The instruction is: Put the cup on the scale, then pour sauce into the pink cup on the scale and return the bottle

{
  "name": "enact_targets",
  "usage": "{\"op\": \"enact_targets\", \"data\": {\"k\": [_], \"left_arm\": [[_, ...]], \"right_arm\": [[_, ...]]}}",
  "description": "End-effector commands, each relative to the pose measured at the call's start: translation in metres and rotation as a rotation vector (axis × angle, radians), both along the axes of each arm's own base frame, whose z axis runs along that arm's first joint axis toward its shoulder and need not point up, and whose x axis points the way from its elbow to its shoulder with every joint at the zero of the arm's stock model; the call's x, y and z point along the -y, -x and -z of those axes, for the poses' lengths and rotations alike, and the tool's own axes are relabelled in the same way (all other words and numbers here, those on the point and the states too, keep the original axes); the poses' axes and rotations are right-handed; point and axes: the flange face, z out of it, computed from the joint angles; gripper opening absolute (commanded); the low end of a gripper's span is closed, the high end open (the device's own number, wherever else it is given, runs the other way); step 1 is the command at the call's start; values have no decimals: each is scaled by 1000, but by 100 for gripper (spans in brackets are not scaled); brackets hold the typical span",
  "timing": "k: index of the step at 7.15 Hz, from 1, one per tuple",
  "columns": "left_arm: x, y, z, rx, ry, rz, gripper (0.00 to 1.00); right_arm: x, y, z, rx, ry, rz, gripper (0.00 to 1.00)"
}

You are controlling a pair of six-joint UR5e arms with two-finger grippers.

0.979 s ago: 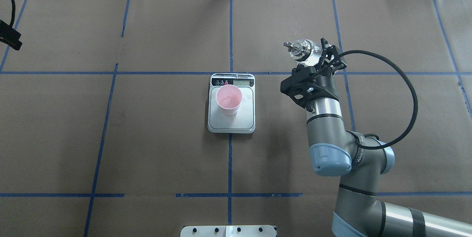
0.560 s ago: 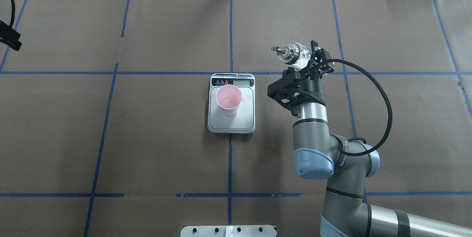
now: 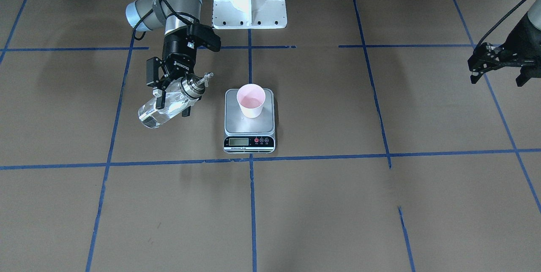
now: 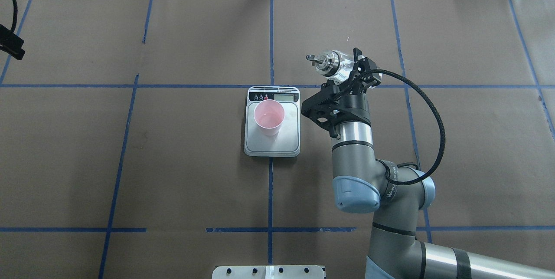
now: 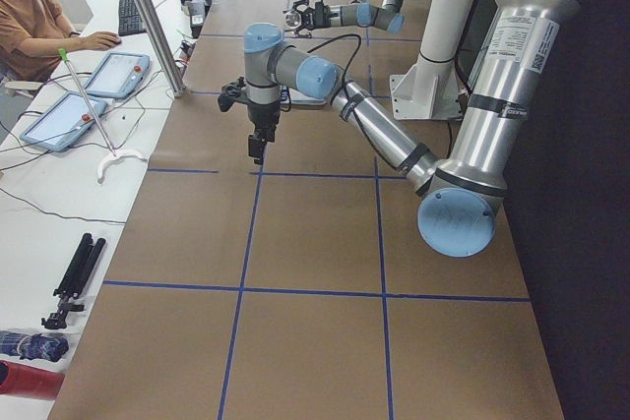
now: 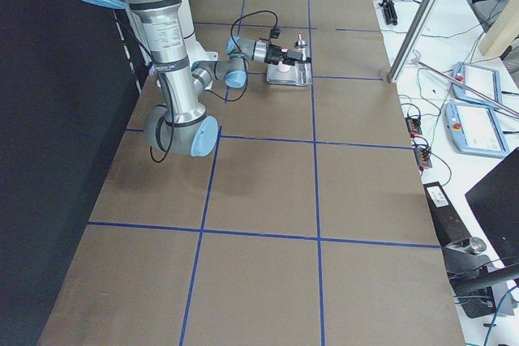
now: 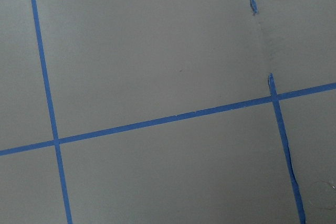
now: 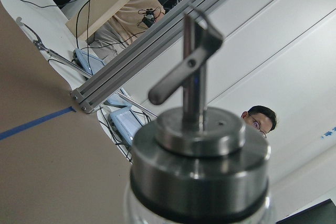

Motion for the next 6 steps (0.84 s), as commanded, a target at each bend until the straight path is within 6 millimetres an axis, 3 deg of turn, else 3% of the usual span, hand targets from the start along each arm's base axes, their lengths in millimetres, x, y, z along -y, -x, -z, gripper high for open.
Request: {"op": "enact_targets", "data": {"k": [1,6], "left_arm": [[0,0,1,0,-1,0,100],[-1,0,-1,1,2,0,100]], "right_arm": [[-3,0,-3,-182,-27,-32,0],[-22,26,-20,-365,-53,-59,0]]}}
